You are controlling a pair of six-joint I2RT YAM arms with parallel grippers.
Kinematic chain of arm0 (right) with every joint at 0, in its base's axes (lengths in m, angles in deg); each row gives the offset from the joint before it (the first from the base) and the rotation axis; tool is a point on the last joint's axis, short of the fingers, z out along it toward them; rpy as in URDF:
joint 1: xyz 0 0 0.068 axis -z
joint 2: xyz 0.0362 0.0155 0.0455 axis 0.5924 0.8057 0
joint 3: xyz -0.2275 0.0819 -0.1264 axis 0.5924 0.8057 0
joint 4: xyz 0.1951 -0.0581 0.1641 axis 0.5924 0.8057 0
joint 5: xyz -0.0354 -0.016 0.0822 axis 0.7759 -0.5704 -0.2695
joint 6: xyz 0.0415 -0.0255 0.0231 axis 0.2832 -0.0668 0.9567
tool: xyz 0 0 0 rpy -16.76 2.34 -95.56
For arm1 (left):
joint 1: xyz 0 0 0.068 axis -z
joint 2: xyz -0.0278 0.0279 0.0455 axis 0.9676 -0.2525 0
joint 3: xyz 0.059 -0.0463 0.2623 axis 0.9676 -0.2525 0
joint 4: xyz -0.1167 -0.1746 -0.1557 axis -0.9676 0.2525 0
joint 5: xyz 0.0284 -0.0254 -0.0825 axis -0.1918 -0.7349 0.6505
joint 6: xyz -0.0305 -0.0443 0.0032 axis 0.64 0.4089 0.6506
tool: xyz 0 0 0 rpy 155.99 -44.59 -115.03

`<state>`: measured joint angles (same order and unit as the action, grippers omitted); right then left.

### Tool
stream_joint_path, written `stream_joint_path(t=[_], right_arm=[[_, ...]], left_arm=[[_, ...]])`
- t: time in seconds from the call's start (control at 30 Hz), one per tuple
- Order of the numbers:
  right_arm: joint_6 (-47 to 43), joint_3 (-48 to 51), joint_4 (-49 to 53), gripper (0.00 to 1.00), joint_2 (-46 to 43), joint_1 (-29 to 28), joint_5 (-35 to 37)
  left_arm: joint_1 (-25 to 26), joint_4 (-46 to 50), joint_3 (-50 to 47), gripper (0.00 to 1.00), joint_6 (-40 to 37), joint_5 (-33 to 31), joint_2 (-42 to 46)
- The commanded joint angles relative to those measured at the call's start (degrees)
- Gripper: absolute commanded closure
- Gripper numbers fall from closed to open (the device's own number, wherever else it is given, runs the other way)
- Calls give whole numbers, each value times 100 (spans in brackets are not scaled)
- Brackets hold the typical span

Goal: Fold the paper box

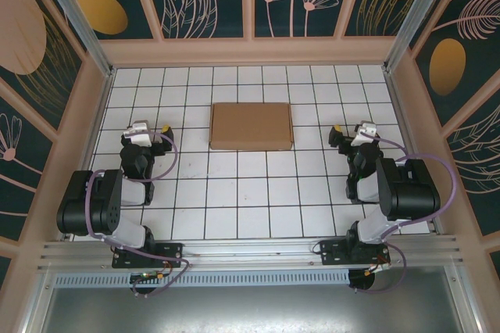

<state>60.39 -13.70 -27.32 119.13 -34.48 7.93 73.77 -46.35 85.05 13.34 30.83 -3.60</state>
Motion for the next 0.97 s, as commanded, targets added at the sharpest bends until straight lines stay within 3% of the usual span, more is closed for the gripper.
stream_joint_path(t=[0.0, 0.93], right_arm=[[94, -80, -65, 1, -88, 61, -27], [100, -67, -79, 1, -91, 69, -27]], left_arm=[[-33, -210, 26, 1, -49, 84, 10], [-24, -205, 28, 1, -62, 67, 10]])
